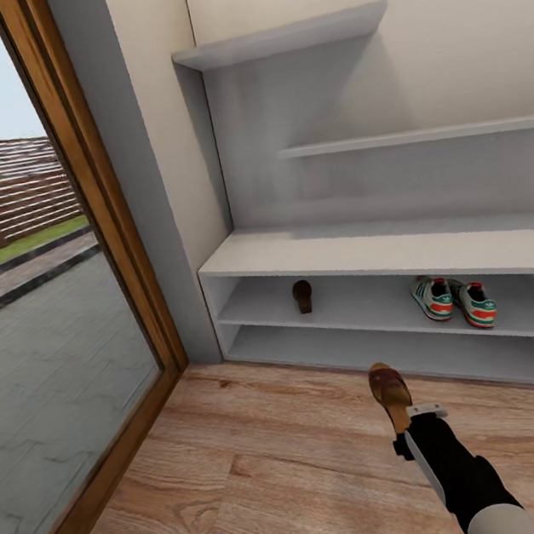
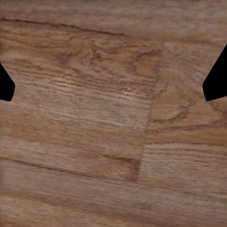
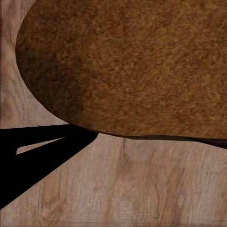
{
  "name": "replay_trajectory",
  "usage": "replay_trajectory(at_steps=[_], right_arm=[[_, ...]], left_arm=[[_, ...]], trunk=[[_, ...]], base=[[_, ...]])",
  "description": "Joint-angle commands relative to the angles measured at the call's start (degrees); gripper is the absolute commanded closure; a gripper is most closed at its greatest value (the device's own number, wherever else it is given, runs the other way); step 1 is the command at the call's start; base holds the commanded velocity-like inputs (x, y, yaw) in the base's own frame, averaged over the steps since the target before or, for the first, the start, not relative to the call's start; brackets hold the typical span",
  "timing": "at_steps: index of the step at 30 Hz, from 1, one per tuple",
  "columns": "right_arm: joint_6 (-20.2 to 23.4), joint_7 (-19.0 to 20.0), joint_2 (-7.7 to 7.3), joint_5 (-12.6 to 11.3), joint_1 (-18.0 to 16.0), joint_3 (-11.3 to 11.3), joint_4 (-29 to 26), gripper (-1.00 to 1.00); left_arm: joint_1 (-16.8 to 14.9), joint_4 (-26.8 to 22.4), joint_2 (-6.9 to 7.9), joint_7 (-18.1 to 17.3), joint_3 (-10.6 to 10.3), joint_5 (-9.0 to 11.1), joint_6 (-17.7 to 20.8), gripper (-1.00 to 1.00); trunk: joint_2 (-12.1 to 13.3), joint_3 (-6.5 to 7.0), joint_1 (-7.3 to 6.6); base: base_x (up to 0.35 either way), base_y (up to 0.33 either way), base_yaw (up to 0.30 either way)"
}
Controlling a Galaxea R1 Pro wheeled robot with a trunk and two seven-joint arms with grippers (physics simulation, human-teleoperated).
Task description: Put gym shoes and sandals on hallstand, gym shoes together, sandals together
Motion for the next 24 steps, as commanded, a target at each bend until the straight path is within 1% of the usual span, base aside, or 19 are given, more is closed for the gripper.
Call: replay_trajectory(at_steps=[1,4,14,18,24], right_arm=[[0.6,0.3,0.07,0.5,0.0,-0.2,-0.3,1.0],[1.5,0.3,0.07,0.5,0.0,-0.2,-0.9,1.0],[1.9,0.3,0.07,0.5,0.0,-0.2,-1.2,1.0],[1.9,0.3,0.07,0.5,0.0,-0.2,-1.2,1.0],[2.0,0.3,0.07,0.5,0.0,-0.2,-1.2,1.0]], left_arm=[[0.0,0.0,0.02,-0.2,-0.5,0.6,-0.1,-1.0],[0.0,0.0,0.02,-0.2,-0.5,0.6,-0.1,-1.0],[0.0,0.0,0.02,-0.2,-0.5,0.6,-0.1,-1.0],[0.0,0.0,0.02,-0.2,-0.5,0.6,-0.1,-1.0],[0.0,0.0,0.02,-0.3,-0.5,0.5,-0.2,-1.0]], trunk=[[0.0,-0.06,-0.01],[0.0,-0.06,-0.01],[0.0,-0.06,-0.01],[0.0,-0.06,-0.01],[0.0,-0.06,-0.01]], base=[[0.0,0.0,0.0],[0.0,0.0,0.0],[0.015,0.0,0.0],[0.222,0.0,0.0],[0.321,0.0,0.0]])
